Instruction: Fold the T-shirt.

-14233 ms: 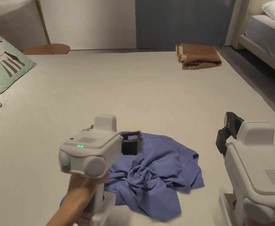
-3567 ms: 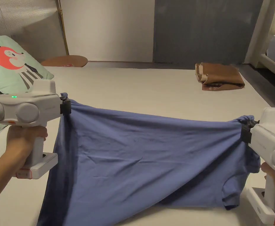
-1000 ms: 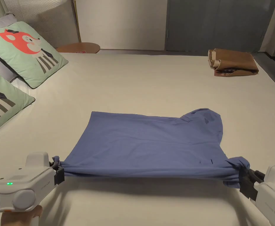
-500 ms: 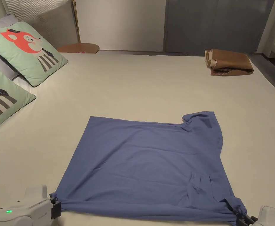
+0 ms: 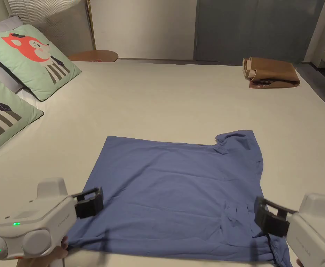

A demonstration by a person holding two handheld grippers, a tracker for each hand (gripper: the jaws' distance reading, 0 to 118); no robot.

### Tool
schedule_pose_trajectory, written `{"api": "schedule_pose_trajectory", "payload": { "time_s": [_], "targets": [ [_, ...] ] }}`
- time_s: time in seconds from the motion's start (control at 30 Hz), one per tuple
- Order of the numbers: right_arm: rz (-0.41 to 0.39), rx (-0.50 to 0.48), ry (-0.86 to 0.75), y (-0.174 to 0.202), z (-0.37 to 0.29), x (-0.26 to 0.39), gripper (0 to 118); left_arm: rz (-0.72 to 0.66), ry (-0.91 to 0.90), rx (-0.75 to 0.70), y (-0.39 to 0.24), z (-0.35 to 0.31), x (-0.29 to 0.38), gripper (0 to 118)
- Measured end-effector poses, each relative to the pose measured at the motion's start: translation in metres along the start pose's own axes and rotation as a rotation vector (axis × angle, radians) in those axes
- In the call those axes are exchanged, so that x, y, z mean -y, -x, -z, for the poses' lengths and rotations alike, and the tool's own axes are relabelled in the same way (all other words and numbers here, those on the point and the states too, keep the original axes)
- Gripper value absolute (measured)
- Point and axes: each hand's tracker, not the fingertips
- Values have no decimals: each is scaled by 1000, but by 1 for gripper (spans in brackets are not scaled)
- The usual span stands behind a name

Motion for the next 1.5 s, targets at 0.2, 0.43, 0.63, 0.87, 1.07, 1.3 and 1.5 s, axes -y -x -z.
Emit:
{"api": "schedule_pose_trajectory", "payload": {
  "time_s": [0.2, 0.43, 0.63, 0.87, 1.07, 1.3, 1.5],
  "targets": [
    [-94, 50, -263, 33, -14, -37, 112, 110, -268, 53, -51, -31, -36, 109],
    [-144, 82, -320, 43, -21, -43, 29, 154, -344, 17, -78, -54, -40, 24],
    [-173, 90, -336, 47, -17, -40, 0, 151, -316, 38, -76, -47, -39, 0],
    [-173, 88, -337, 47, -23, -43, 0, 105, 14, 21, -50, -27, -40, 0],
    [-168, 75, -308, 38, -14, -36, 0, 105, 287, 0, 3, -6, 8, 0],
    [-168, 67, -258, 36, -10, -25, 0, -6, 414, -64, 49, -2, 45, 94],
    [-170, 75, -240, 34, -10, -22, 0, 6, 427, -90, 57, 5, 59, 94]
  ]
}}
